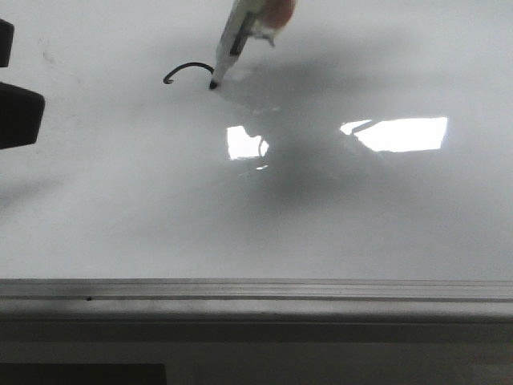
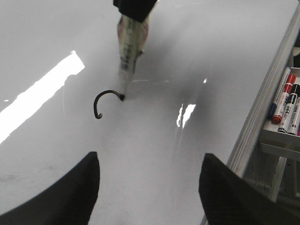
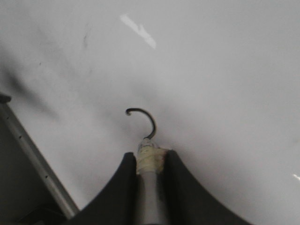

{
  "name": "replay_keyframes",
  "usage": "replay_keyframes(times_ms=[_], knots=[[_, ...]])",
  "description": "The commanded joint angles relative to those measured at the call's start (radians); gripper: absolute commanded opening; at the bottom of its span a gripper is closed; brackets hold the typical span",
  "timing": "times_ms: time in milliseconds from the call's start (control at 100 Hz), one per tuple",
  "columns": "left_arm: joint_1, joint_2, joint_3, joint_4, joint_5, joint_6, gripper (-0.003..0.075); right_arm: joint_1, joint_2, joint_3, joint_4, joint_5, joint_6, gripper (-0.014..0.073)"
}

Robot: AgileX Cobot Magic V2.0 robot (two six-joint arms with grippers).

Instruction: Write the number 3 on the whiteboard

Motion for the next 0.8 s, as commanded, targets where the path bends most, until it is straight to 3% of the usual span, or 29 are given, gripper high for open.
replay_keyframes(times_ms=[0, 330, 520, 789], knots=[[-0.008, -0.004, -0.031, -0.016, -0.059, -0.004, 0.0419, 0.031, 0.018, 0.018, -0.019, -0.034, -0.009, -0.0064], [-0.008, -0.004, -0.031, -0.016, -0.059, -0.004, 0.0419, 0.056, -0.027, 0.053, -0.029, 0.08, 0.017, -0.0064], [-0.008, -0.004, -0.031, -0.016, -0.059, -0.004, 0.0419, 0.099, 0.057, 0.098, 0.009, -0.113, 0.017, -0.0064], [-0.04, 0.057, -0.031, -0.002, -0.119, -0.004, 0.0419, 0.159, 0.011, 0.035, 0.072, -0.104, 0.017, -0.0064]])
